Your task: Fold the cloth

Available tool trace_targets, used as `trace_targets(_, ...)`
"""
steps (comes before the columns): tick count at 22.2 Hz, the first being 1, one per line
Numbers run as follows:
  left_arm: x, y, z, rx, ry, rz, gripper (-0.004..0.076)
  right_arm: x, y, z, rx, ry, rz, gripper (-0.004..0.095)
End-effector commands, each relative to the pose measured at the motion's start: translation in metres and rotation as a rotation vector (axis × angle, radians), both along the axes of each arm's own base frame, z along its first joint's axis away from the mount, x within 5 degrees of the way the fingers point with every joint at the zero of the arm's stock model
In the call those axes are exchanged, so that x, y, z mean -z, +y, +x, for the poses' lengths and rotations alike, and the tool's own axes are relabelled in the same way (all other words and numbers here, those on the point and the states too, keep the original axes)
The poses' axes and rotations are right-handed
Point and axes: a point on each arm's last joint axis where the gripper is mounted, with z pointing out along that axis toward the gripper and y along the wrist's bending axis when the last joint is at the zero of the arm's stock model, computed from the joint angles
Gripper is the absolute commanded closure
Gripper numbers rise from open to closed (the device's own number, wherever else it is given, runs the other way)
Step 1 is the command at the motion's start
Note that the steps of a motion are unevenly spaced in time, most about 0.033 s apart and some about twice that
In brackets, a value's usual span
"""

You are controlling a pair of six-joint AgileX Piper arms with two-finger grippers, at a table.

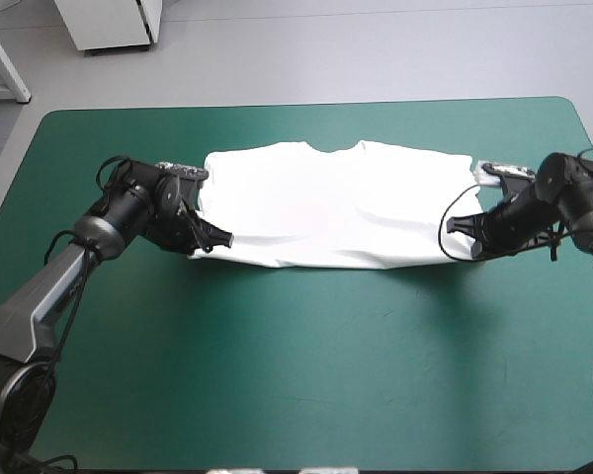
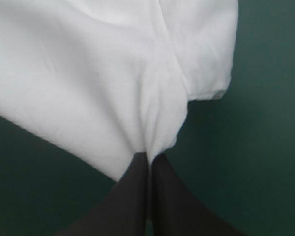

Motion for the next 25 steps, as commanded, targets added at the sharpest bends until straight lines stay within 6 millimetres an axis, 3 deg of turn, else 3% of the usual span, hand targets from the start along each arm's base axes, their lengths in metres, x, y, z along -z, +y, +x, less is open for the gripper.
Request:
trace_targets(1,-0.009,0.008,-0.028,-0.007,-0.031,-0.03,0.0733,-0.005,-0.001,-0.034,-0.005,-0.03,-0.026,0.0925)
trace_targets(7,0.029,0.022,-0.083,-0.025,0.088,-0.058,0.0733,0.034,0.001,-0.098,0.0,0.066,-0.04,0.0925)
trace_targets(13,0.045,0.037,-0.135,-0.058,0.147,-0.084,0.0733,0.059,0.003,-0.147,-0.005,0.147,-0.039,0.0925)
trace_targets(17,0.056,0.043,-0.153,-0.059,0.182,-0.068,0.0732,0.062,0.004,-0.158,0.027,0.151,-0.023,0.0914)
trace_targets(18,0.056,0.043,-0.153,-0.059,0.184,-0.067,0.0722,0.061,0.004,-0.158,0.029,0.152,-0.022,0.0849)
trace_targets(20,0.056,0.043,-0.152,-0.057,0.176,-0.07,0.0637,0.061,0.005,-0.159,0.025,0.163,-0.021,0.0681)
trace_targets(22,0.056,0.043,-0.153,-0.062,0.19,-0.072,0.0471,0.058,0.005,-0.16,0.033,0.184,-0.015,0.0471)
trace_targets(24,0.049,0.043,-0.155,-0.064,0.226,-0.062,0.0285,0.047,0.006,-0.156,0.043,0.168,-0.002,0.0372)
trace_targets(25,0.044,0.043,-0.153,-0.061,0.222,-0.055,0.0249,0.04,0.006,-0.154,0.042,0.147,0.0,0.0373)
